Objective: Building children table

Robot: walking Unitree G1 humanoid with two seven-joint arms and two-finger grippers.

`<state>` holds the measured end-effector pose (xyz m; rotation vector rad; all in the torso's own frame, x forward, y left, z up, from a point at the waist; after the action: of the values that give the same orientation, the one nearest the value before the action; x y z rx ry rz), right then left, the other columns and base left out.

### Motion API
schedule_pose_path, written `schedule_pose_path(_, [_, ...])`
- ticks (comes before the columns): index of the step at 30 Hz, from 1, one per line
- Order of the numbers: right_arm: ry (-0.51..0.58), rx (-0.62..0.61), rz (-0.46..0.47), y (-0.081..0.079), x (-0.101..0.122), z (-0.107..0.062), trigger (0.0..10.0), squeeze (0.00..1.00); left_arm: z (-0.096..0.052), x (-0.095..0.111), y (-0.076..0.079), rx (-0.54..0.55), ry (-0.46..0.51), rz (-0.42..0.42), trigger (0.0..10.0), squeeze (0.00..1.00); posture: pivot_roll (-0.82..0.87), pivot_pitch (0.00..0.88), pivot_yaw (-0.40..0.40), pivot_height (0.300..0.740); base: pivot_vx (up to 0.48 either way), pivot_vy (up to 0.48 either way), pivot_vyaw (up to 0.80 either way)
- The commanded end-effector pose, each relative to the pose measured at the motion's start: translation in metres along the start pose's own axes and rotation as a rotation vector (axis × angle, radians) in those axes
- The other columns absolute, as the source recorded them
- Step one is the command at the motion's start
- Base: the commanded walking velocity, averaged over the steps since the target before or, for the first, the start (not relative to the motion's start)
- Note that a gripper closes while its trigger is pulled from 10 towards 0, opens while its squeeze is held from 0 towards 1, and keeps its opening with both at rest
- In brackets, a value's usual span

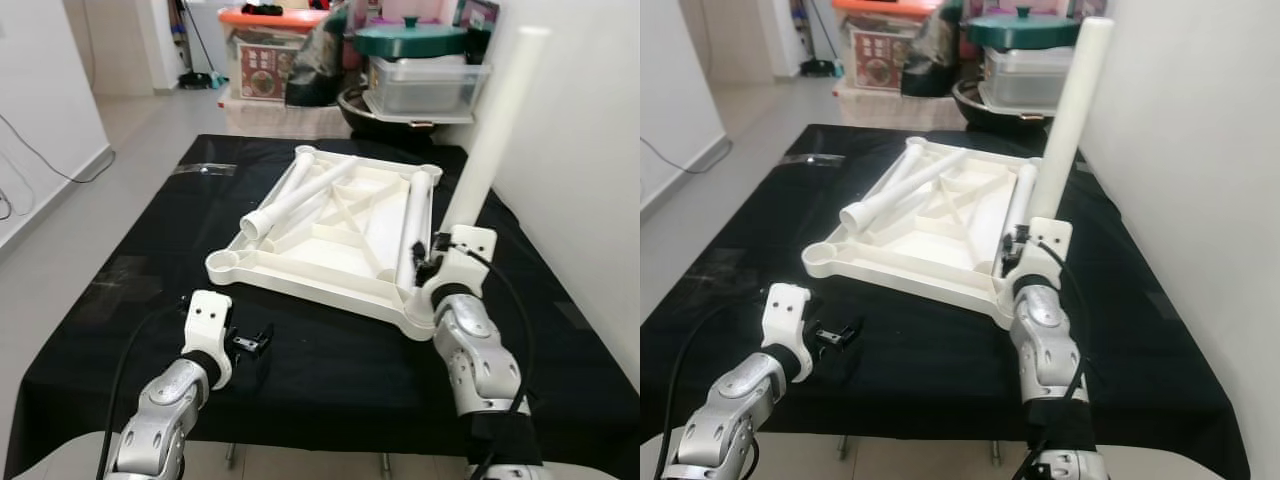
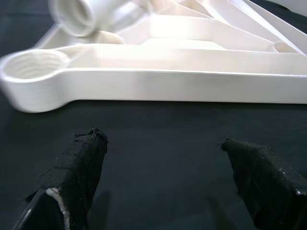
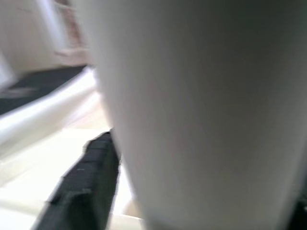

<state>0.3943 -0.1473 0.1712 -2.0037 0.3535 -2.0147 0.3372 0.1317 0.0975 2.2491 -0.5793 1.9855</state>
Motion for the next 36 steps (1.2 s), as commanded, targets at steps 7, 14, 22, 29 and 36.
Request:
schedule_pose_path(7, [-0.113,0.634,0.058,-0.071,0.025,0.001,10.0,0.0,-0.001,-0.002,-0.007,0.014,-0.001,-0.001,10.0,0.0,0.06,0.0,-0.072,0.74,0.0,0.0,0.0])
schedule_pose_path(14, [-0.254,0.742,0.09,-0.063,0.0,-0.001,0.0,0.0,0.002,-0.002,-0.005,0.009,0.001,0.005,10.0,0.0,0.06,0.0,-0.079,0.74,0.0,0.0,0.0])
schedule_pose_path(22, [-0.223,0.604,0.094,-0.054,-0.01,0.01,0.0,0.0,0.001,0.0,-0.006,0.018,0.005,0.004,10.0,0.0,0.07,0.0,-0.075,0.74,0.0,0.0,0.0])
schedule_pose_path(29, [-0.118,-0.333,0.042,0.078,-0.011,0.024,0.0,0.0,-0.001,-0.003,-0.006,0.012,-0.005,0.009,10.0,0.0,0.06,0.0,-0.07,0.74,0.0,0.0,0.0])
schedule_pose_path(36, [-0.102,-0.053,-0.016,0.001,-0.016,0.008,10.0,0.0,-0.001,-0.002,-0.003,-0.001,-0.005,-0.005,10.0,0.0,0.05,0.0,-0.047,0.74,0.0,0.0,0.0])
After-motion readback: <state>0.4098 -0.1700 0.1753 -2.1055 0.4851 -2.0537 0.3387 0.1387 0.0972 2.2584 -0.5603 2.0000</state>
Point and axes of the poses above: a point about 5 cm out from each wrist's last joint towards the gripper, its own z axis pointing out of the wrist towards the gripper, its own x axis along the axis of the wrist's last joint, y = z × x, the point moved 6 cm from there along z, pointing out of the wrist towards the gripper, and after that the axes turned 12 degrees about z, right-handed, at the moved point
